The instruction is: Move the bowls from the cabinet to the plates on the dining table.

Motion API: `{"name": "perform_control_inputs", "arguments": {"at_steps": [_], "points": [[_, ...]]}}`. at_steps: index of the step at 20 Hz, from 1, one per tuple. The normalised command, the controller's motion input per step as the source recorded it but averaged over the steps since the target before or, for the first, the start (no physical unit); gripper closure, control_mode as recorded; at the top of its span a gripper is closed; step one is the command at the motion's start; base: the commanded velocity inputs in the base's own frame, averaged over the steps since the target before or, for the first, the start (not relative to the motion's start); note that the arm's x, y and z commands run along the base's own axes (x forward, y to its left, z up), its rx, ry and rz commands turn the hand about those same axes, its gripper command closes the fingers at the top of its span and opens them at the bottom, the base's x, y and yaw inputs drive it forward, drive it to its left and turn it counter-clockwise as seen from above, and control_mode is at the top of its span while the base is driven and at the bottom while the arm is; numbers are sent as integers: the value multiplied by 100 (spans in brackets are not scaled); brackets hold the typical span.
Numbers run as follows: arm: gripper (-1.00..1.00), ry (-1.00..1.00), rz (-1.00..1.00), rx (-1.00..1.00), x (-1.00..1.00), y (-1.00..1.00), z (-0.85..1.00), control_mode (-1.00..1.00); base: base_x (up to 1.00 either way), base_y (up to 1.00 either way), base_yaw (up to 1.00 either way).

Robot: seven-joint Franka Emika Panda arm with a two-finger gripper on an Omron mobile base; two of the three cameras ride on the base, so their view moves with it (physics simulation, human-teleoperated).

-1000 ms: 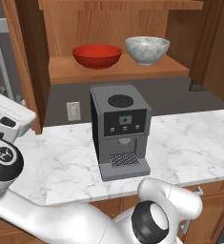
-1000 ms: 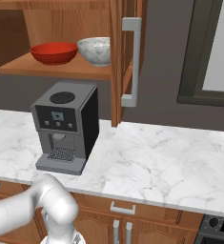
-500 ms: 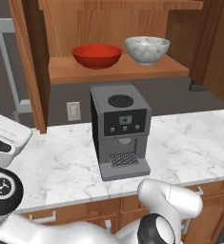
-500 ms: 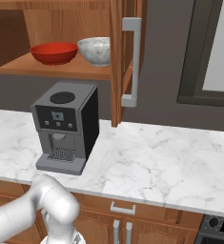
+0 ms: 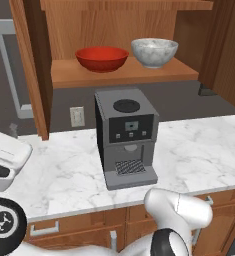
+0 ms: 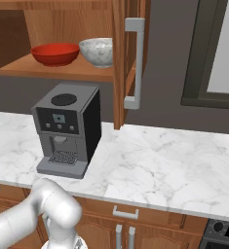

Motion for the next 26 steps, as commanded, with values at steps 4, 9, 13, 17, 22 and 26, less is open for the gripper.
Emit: {"name": "perform_control_inputs", "arguments": {"at_steps": [4, 9, 13, 17, 22, 26], "points": [[-100, 3, 9, 0, -25, -23, 33, -100, 0, 0, 0], [-100, 8, 10, 0, -22, -19, 22, -100, 0, 0, 0], [-100, 11, 10, -2, -21, -17, 6, -100, 0, 0, 0], [-100, 15, 9, -3, -17, -21, -2, -100, 0, 0, 0], [-100, 12, 7, -2, -7, -32, 3, -100, 0, 0, 0], [-100, 2, 6, -2, 0, -45, 12, -100, 0, 0, 0]]}}
